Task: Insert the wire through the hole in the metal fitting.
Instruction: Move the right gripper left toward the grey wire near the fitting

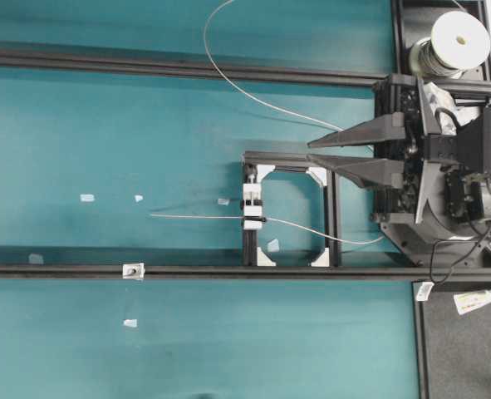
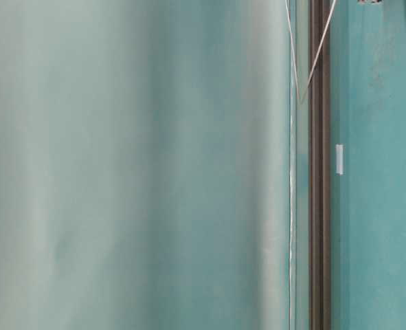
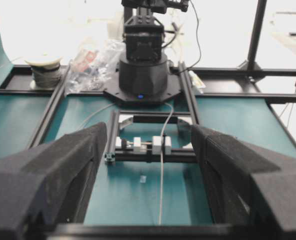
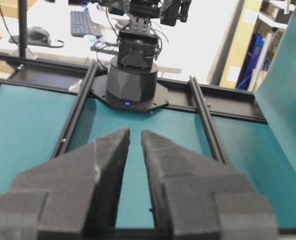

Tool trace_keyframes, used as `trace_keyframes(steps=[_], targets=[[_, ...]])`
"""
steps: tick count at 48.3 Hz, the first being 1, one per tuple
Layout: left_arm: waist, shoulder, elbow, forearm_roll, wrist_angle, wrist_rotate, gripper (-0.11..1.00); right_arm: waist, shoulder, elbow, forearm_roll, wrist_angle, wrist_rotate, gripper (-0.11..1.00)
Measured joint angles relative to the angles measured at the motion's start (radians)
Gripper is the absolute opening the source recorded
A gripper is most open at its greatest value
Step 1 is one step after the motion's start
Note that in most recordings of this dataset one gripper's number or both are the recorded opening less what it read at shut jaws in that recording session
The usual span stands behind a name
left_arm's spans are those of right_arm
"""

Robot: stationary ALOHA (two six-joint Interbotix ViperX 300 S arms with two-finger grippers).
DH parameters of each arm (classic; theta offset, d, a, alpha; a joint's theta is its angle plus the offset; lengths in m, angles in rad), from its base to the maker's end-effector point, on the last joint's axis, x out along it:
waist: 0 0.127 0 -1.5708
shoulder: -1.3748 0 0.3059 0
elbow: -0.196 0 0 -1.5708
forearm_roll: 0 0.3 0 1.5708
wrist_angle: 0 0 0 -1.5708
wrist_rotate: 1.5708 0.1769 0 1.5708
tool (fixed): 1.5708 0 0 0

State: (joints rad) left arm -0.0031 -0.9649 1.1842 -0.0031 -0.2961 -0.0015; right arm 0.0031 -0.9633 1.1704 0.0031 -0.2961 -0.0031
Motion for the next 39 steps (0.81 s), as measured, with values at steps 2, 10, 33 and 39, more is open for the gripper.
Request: trace_keyframes(steps=[2, 10, 33, 39], targets=[[0.005, 0.002, -0.002, -0.011, 0.000, 0.003, 0.22, -0.002, 0.000, 0.002, -0.002, 0.000, 0.003, 0.22], [0.029, 0.008, 0.011, -0.034, -0.006, -0.002, -0.05, -0.005, 0.055, 0.003, -0.002, 0.000, 0.043, -0.02], [0.029, 0.144, 0.091, -0.035, -0.083, -0.003, 0.78, -0.006, 0.347, -0.035, -0.002, -0.031, 0.095, 0.25], [0.029, 0.233, 0.092, -0.034, -0.127, -0.005, 0.92, -0.006, 0.410, -0.041, -0.002, -0.041, 0.095, 0.61]])
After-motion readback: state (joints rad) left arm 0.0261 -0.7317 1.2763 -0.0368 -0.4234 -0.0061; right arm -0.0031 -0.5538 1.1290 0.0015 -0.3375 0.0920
